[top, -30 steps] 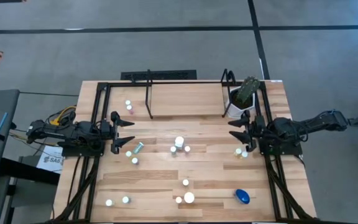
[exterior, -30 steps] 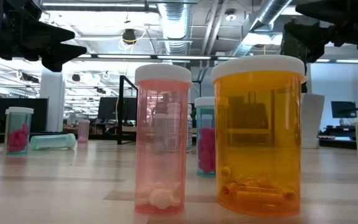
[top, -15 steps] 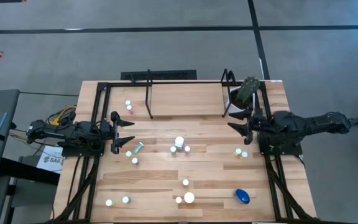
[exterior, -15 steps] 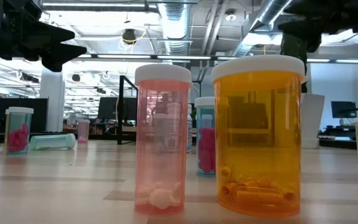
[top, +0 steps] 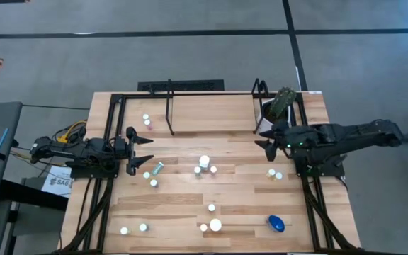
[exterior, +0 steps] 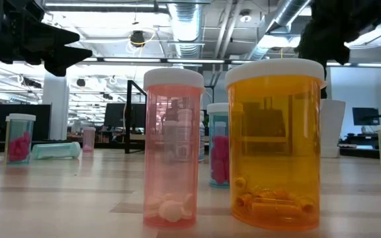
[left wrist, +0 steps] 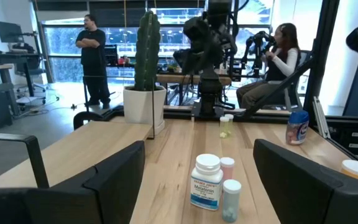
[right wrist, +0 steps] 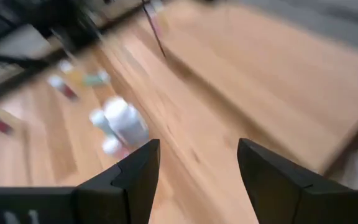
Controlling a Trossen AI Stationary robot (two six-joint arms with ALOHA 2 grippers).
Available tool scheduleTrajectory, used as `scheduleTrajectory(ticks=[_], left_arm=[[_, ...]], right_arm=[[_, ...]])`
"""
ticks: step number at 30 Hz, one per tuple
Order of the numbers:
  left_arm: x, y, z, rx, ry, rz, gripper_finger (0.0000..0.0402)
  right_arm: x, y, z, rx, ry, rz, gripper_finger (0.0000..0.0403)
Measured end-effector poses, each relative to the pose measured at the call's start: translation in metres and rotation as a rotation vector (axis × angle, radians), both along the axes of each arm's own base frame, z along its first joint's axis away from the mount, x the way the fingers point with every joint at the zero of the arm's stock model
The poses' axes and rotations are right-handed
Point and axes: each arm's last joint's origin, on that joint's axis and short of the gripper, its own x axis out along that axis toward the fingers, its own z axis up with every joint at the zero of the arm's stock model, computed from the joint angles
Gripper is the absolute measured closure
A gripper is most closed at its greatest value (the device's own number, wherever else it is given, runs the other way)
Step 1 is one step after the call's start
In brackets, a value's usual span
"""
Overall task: Pick and place medicine bottles onto shelf by color
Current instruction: Put the yellow pill bottle on the shelf
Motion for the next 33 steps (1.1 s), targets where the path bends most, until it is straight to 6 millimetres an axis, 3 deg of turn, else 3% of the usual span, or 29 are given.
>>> scheduleTrajectory(ticks=[7, 15, 19, 33], left_arm=[[0.000, 0.000, 0.000, 0.000, 0.000, 0.000, 0.0113], [0.000, 0.000, 0.000, 0.000, 0.000, 0.000, 0.0113], [0.000, 0.000, 0.000, 0.000, 0.000, 0.000, 0.0113], [0.000, 0.000, 0.000, 0.000, -0.001, 0.000, 0.0113]], right_arm=[[0.003, 0.006, 0.002, 0.210, 0.321, -0.133, 0.0163], [0.002, 0.021, -0.016, 0.477, 0.638, -0.163, 0.0163], [0.000, 0.028, -0.023, 0.522, 0.758, -0.223, 0.0163], [-0.002, 0.049, -0.026, 0.523, 0.797, -0.201, 0.0163]])
